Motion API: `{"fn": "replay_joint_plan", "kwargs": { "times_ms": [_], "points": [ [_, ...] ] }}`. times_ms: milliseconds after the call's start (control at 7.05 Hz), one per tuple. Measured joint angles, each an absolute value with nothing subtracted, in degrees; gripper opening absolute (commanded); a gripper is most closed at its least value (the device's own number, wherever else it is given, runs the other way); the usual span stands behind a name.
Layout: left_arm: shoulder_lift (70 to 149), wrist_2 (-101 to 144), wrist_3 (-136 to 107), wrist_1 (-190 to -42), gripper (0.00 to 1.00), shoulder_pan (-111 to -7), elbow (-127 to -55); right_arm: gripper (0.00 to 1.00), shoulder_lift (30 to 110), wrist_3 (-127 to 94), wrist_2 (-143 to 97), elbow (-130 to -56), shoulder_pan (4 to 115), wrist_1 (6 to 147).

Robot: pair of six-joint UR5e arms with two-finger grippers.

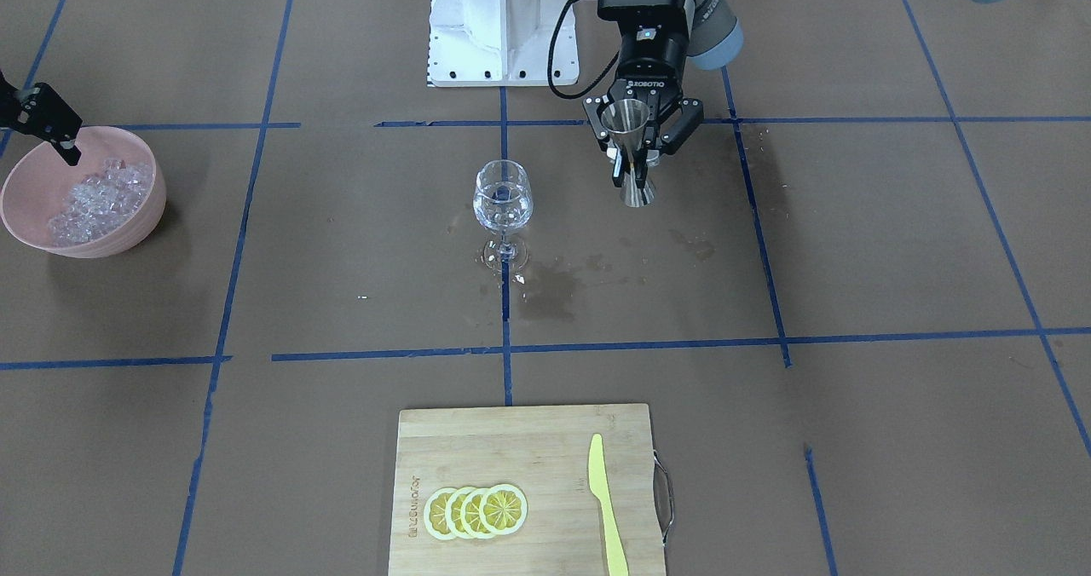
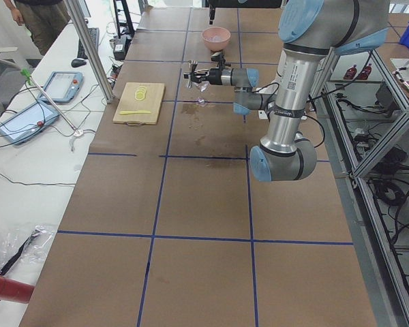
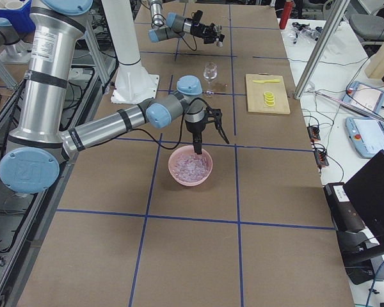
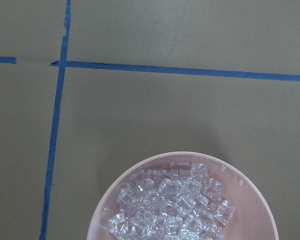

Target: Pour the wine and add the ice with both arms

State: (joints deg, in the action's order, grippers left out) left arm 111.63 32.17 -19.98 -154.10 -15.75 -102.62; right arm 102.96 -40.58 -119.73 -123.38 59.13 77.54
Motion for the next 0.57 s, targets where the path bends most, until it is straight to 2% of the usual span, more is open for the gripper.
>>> {"fn": "replay_joint_plan", "kwargs": {
  "times_ms": [567],
  "points": [
    [107.70,32.17,-20.99,-158.05,0.00,-16.03,-102.72,1.00,106.32,-45.26,-114.49,-118.87,52.84,67.00]
  ]
}}
